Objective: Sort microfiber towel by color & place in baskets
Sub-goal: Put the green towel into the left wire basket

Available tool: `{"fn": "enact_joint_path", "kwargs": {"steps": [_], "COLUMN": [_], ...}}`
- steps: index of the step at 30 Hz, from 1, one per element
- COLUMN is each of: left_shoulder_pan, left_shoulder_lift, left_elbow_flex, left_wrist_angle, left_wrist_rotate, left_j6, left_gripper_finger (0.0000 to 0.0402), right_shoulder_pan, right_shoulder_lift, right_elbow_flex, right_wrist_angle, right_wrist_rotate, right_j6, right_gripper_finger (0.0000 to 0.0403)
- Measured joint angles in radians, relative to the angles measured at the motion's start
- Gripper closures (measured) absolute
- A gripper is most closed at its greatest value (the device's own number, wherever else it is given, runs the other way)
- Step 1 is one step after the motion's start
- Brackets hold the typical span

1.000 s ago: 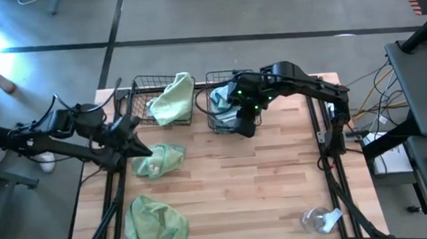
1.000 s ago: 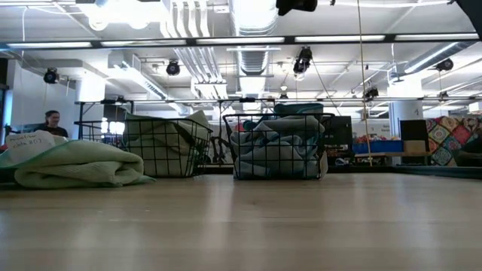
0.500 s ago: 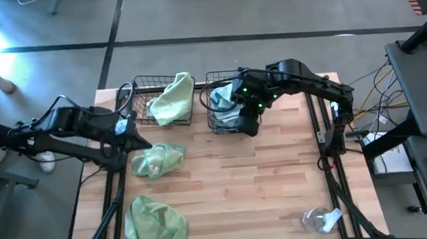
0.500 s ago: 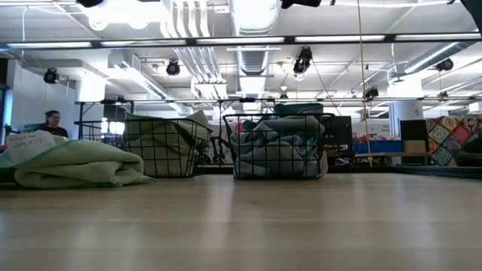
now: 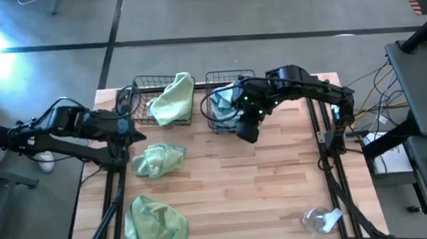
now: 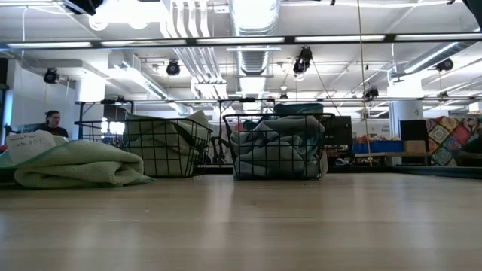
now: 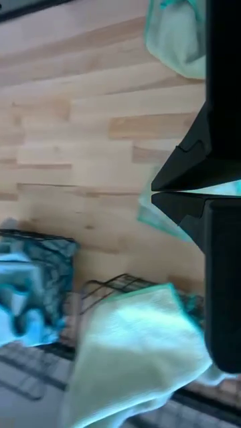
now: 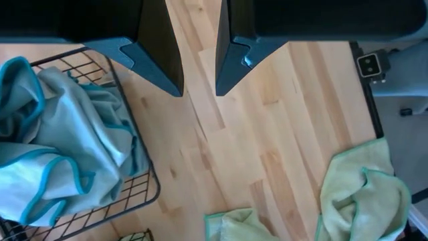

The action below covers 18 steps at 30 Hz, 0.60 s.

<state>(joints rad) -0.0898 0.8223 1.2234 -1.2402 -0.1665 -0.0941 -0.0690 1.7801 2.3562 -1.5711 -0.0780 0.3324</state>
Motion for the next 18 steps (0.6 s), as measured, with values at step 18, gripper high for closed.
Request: {"fn": "enact_joint_path", "kwargs": {"steps": [18], "left_shoulder_pan": [0.000], "left_shoulder_lift": [-0.001], "left_elbow_flex": [-0.212], "left_wrist_angle": [-0.048], "left_wrist_rotate": [0.075], "left_j6": [-0.205], "left_gripper_finger": [0.0402], "right_shoulder_pan": [0.045], "right_shoulder_lift": [0.000], "right_elbow_flex": [0.000], "right_wrist_angle": [0.000], "right_wrist_rotate": [0.000], "right_j6": [0.027], "right_gripper_finger": [0.0321]}}
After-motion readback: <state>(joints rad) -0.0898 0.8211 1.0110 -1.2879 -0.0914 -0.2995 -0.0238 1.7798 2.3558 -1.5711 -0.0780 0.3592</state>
